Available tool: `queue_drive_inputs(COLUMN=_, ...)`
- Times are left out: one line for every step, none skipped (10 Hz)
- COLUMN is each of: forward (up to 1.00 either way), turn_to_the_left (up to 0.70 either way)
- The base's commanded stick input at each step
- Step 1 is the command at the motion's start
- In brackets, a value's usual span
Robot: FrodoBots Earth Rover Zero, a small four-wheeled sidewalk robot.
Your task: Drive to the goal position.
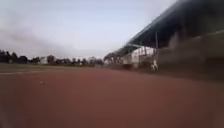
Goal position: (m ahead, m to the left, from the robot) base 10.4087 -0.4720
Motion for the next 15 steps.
queue_drive_inputs(forward=0.7, turn_to_the_left=0.0)
queue_drive_inputs(forward=0.7, turn_to_the_left=0.0)
queue_drive_inputs(forward=0.7, turn_to_the_left=0.0)
queue_drive_inputs(forward=0.7, turn_to_the_left=0.0)
queue_drive_inputs(forward=0.7, turn_to_the_left=0.0)
queue_drive_inputs(forward=0.7, turn_to_the_left=0.0)
queue_drive_inputs(forward=0.7, turn_to_the_left=0.0)
queue_drive_inputs(forward=0.7, turn_to_the_left=0.0)
queue_drive_inputs(forward=0.7, turn_to_the_left=0.0)
queue_drive_inputs(forward=0.7, turn_to_the_left=0.0)
queue_drive_inputs(forward=0.7, turn_to_the_left=0.0)
queue_drive_inputs(forward=0.7, turn_to_the_left=0.0)
queue_drive_inputs(forward=0.7, turn_to_the_left=0.0)
queue_drive_inputs(forward=0.7, turn_to_the_left=0.0)
queue_drive_inputs(forward=0.7, turn_to_the_left=0.0)
